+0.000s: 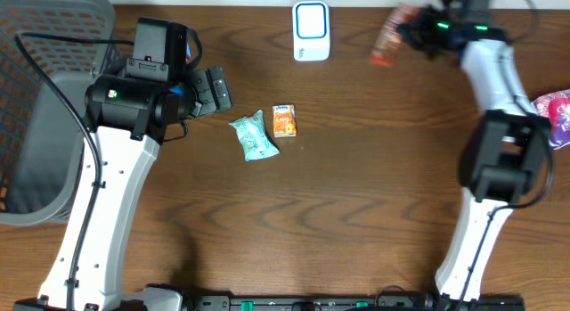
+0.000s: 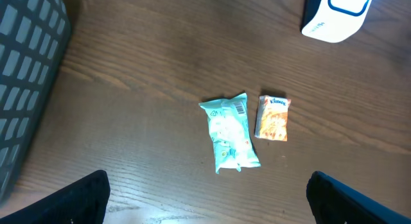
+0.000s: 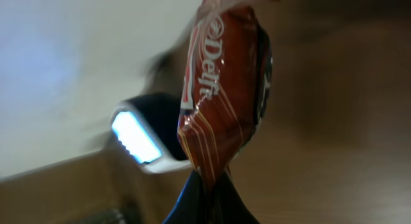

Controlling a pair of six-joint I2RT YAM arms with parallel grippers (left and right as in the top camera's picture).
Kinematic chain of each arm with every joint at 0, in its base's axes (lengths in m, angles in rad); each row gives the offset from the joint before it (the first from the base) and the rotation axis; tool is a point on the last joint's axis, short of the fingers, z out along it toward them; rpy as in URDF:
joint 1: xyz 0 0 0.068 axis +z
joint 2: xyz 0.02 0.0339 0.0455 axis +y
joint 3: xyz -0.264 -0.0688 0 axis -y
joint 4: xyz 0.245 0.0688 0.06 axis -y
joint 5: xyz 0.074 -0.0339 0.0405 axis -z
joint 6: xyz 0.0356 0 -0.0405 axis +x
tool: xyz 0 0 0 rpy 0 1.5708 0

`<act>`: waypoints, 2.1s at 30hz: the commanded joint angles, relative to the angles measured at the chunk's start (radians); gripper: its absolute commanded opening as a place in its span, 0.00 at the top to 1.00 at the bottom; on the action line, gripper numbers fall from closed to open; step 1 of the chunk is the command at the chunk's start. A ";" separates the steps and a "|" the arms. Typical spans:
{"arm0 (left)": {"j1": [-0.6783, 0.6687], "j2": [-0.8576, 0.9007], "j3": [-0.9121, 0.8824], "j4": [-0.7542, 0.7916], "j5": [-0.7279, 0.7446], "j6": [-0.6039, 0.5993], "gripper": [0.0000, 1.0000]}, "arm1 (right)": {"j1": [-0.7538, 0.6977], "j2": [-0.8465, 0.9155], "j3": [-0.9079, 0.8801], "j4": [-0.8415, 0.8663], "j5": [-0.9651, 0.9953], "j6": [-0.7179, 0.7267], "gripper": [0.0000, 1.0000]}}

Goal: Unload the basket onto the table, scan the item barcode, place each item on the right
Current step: 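Carry the Toffee bar to the far right edge and release it, then reach the right gripper to the orange Kleenex pack and grasp it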

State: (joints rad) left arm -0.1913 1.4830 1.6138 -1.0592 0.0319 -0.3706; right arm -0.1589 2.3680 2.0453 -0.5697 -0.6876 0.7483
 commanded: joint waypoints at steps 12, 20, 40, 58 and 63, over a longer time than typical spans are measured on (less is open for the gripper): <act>0.003 0.005 0.000 -0.003 0.003 -0.005 0.02 | -0.419 -0.079 0.022 -0.390 0.273 -0.456 0.99; 0.003 0.005 0.000 -0.003 0.002 -0.005 0.02 | -0.477 -0.078 0.022 -0.389 0.383 -0.477 0.44; 0.003 0.005 0.000 -0.003 0.003 -0.005 0.02 | -0.199 -0.244 0.018 -0.548 -0.105 -0.582 0.22; 0.003 0.005 0.000 -0.003 0.002 -0.005 0.02 | 0.472 -0.222 -0.266 -0.181 0.242 -0.263 0.40; 0.003 0.005 0.000 -0.003 0.002 -0.005 0.02 | 0.586 -0.222 -0.341 -0.025 0.297 -0.232 0.47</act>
State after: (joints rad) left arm -0.1913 1.4830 1.6138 -1.0588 0.0319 -0.3706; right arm 0.3676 2.1372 1.7409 -0.6388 -0.4706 0.4419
